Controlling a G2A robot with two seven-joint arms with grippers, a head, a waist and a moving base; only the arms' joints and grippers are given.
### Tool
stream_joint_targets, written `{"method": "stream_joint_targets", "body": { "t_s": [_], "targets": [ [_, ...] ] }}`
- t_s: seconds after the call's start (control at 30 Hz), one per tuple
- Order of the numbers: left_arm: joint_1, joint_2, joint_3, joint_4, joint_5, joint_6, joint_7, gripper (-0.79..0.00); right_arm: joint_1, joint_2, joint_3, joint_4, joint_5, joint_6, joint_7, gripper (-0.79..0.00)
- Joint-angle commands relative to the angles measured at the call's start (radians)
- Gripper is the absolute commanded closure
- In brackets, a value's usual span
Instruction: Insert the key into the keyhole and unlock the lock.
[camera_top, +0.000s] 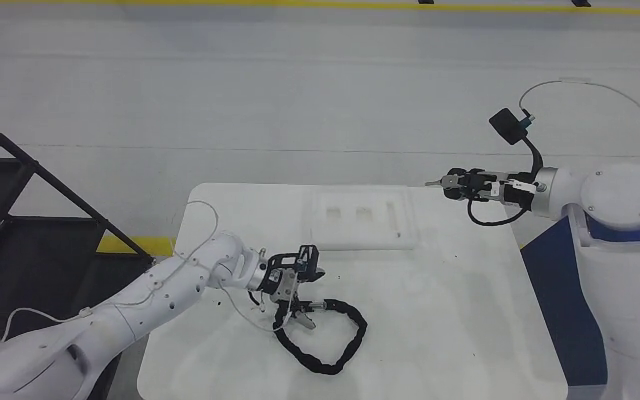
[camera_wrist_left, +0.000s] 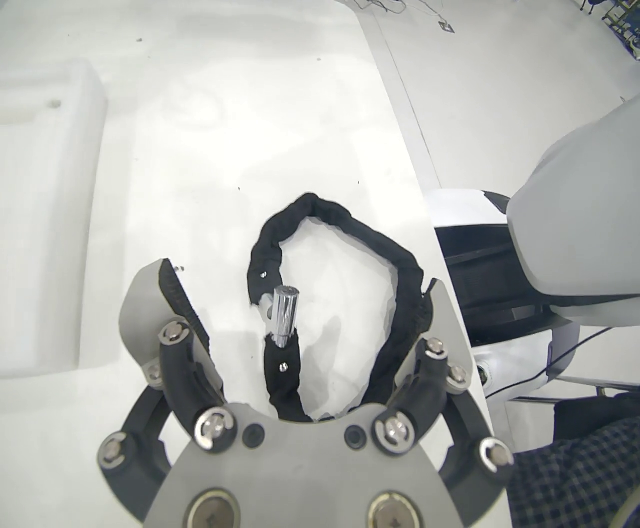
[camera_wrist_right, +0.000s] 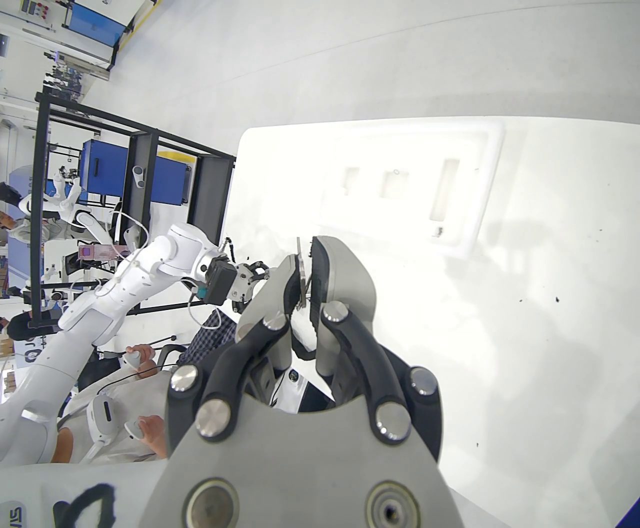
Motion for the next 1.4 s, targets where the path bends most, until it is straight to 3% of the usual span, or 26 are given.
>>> {"method": "stream_joint_targets", "body": {
  "t_s": [0.0,0.33,0.63,0.7,0.77,0.97,1.23,1.27,1.3,1.37],
  "targets": [
    [0.026,0.0,-0.009,0.015,0.076,0.007,0.075,-0.785,0.0,0.0,0.0,0.0,0.0,0.0,0.0,0.0],
    [0.144,0.002,-0.028,0.052,0.471,0.176,0.484,-0.785,0.0,0.0,0.0,0.0,0.0,0.0,0.0,0.0],
    [0.182,-0.008,-0.045,0.07,0.572,0.27,0.549,-0.785,0.0,0.0,0.0,0.0,0.0,0.0,0.0,0.0],
    [0.187,-0.008,-0.053,0.074,0.586,0.29,0.542,-0.72,0.0,0.0,0.0,0.0,0.0,0.0,0.0,0.0],
    [0.194,-0.009,-0.06,0.07,0.591,0.305,0.535,-0.717,0.0,0.0,0.0,0.0,0.0,0.0,0.0,0.0],
    [0.206,-0.019,-0.078,0.07,0.585,0.318,0.499,-0.376,0.0,0.0,0.0,0.0,0.0,0.0,0.0,0.0],
    [0.217,-0.038,-0.089,0.082,0.582,0.312,0.43,-0.219,0.0,0.0,0.0,0.0,0.0,0.0,0.0,0.0],
    [0.217,-0.04,-0.091,0.083,0.583,0.308,0.429,-0.135,0.0,0.0,0.0,0.0,0.0,0.0,0.0,0.0],
    [0.218,-0.041,-0.094,0.083,0.583,0.306,0.428,0.0,0.0,0.0,0.0,0.0,0.0,0.0,0.0,0.0],
    [0.217,-0.043,-0.1,0.08,0.581,0.297,0.427,0.0,0.0,0.0,0.0,0.0,0.0,0.0,0.0,0.0]
  ]
}}
